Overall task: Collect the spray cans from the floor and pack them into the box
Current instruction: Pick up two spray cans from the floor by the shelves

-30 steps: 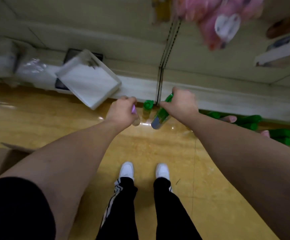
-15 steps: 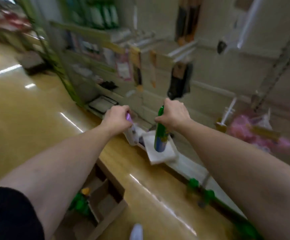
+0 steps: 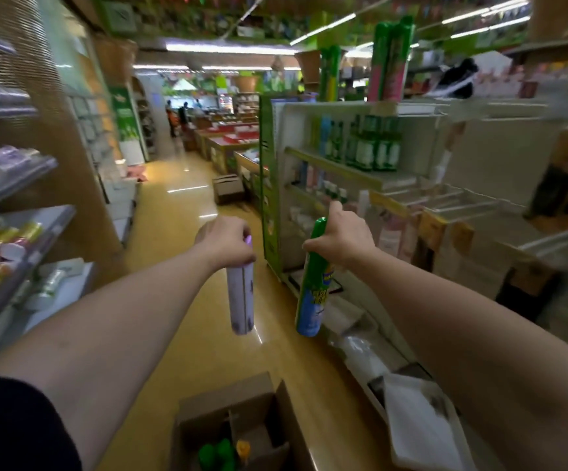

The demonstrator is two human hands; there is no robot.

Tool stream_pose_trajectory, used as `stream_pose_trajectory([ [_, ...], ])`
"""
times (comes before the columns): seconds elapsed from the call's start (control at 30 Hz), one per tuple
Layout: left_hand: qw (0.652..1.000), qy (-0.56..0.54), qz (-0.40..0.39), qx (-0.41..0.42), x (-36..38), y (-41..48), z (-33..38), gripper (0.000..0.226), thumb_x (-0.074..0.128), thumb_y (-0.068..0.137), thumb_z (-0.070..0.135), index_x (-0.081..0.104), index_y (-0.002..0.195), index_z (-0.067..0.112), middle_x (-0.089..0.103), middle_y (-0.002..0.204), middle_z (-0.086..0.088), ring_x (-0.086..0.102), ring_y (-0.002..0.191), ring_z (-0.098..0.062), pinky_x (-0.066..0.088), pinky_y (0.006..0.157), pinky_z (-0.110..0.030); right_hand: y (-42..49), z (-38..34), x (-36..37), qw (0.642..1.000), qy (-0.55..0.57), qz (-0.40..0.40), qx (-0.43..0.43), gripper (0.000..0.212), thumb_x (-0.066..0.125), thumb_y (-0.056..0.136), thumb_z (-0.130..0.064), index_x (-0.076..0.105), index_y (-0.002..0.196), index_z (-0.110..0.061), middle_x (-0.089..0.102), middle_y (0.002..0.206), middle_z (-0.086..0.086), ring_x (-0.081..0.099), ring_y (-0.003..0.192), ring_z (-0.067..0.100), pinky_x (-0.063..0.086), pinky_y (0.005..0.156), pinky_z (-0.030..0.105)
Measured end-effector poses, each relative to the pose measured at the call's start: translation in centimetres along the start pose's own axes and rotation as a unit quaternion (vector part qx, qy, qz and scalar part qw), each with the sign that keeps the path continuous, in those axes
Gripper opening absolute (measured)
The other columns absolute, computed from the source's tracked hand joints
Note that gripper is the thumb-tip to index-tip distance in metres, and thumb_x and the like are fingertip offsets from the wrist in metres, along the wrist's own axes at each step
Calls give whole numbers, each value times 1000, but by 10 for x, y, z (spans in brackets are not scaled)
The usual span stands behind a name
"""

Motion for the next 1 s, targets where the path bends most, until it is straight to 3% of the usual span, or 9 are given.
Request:
stream_pose_trajectory([
  [0.2,999,12,33,-38,-9,33,-78,40,82,69,49,72,101,29,66,94,1,59,84,-22,45,64,-30,54,-68,55,998,18,-40,-45,53,83,75,-51,47,97,-19,49,82,-5,53,78,19,33,48,27],
  [0.37,997,-1,28,-73,2,57,-125,40,82,65,50,73,98,29,65,88,3,60,83,-21,49,66,-31,90,-99,105,995,10,-73,-69,54,83,74,-52,50,100,-17,50,85,-3,55,82,20,42,57,30],
  [0.5,995,-2,23,-100,15,76,-149,40,81,67,51,72,98,28,66,91,1,60,86,-22,52,68,-32,119,-114,139,992,12,-99,-84,54,84,75,-51,50,100,-18,51,83,-3,50,72,12,39,52,27],
  [0.6,991,-5,17,-133,28,91,-165,42,81,70,48,72,105,26,65,92,0,60,88,-23,55,71,-34,145,-126,164,988,6,-114,-106,55,84,73,-53,52,101,-18,56,87,-2,57,78,17,49,57,30],
  [0.67,988,-7,15,-152,39,104,-174,42,82,73,47,70,107,25,64,94,0,58,87,-21,50,64,-31,164,-132,186,983,-2,-133,-126,55,85,71,-55,53,100,-19,59,89,-1,59,79,18,56,63,33],
  [0.8,979,-6,12,-202,59,126,-183,34,83,74,46,69,97,26,63,91,1,54,80,-16,35,51,-25,200,-138,225,969,11,-180,-166,53,85,73,-51,53,100,-19,57,86,-1,55,73,13,43,50,26],
  [0.9,969,3,3,-246,76,138,-190,35,81,68,51,69,87,25,66,89,1,61,83,-22,45,59,-28,222,-139,256,956,27,-227,-182,54,87,71,-49,53,101,-19,60,91,1,57,74,15,48,51,28],
  [1.0,955,-2,-15,-297,99,142,-195,34,80,66,51,68,84,25,66,87,0,63,82,-24,55,66,-33,230,-141,292,938,24,-270,-215,55,88,71,-47,54,103,-17,62,93,3,62,81,19,61,65,36],
])
Point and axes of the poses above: each hand's wrist, its own y-axis towards the middle knuckle, its own x-axis out of the palm, z = x × y, the point moved 8 cm from there along y, towards the middle knuckle
